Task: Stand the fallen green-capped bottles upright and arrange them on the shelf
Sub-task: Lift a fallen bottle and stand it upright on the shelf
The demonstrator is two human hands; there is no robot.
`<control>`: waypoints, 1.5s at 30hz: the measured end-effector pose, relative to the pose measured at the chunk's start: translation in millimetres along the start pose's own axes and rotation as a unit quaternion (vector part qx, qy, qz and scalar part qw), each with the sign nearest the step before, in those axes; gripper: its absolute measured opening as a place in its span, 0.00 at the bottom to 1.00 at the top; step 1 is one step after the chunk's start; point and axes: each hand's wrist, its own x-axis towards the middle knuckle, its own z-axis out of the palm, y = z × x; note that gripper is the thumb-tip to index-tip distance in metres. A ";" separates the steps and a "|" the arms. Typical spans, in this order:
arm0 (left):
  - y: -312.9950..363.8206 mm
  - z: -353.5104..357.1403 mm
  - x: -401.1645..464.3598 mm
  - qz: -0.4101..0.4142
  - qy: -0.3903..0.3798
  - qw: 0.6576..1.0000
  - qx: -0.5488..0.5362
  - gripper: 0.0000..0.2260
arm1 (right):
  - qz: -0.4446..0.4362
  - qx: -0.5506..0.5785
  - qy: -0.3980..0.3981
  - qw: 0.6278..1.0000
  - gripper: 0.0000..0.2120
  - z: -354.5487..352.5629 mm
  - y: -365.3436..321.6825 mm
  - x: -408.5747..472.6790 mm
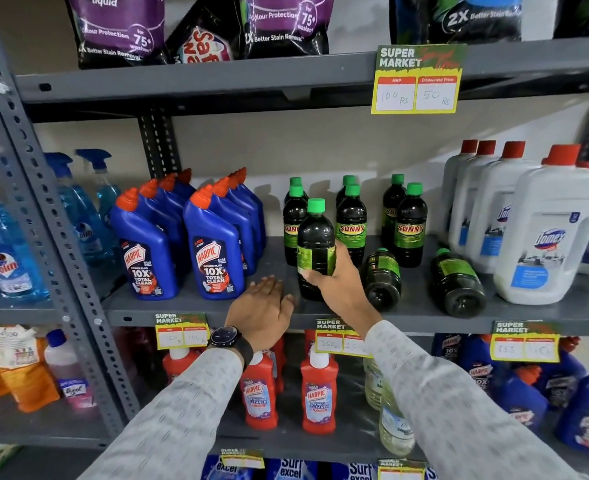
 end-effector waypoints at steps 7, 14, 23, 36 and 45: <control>0.2 0.9 0.8 0.004 -0.002 1.000 0.011 0.29 | -0.037 -0.075 0.053 0.995 0.40 12.0 5.5 0.6; -0.7 3.2 1.8 -0.002 0.001 1.000 0.009 0.32 | -0.001 0.001 -0.001 1.000 0.38 0.8 4.9 2.0; -1.0 2.9 0.8 0.000 0.005 1.000 0.003 0.31 | -0.014 0.000 -0.004 1.000 0.34 2.9 5.0 2.0; -2.0 3.9 1.5 0.002 0.002 1.000 0.004 0.30 | -0.014 -0.014 0.009 1.000 0.40 2.2 7.7 3.6; -2.0 2.7 2.2 0.003 0.002 1.000 0.002 0.31 | -0.011 -0.053 0.034 0.998 0.38 6.6 7.6 3.5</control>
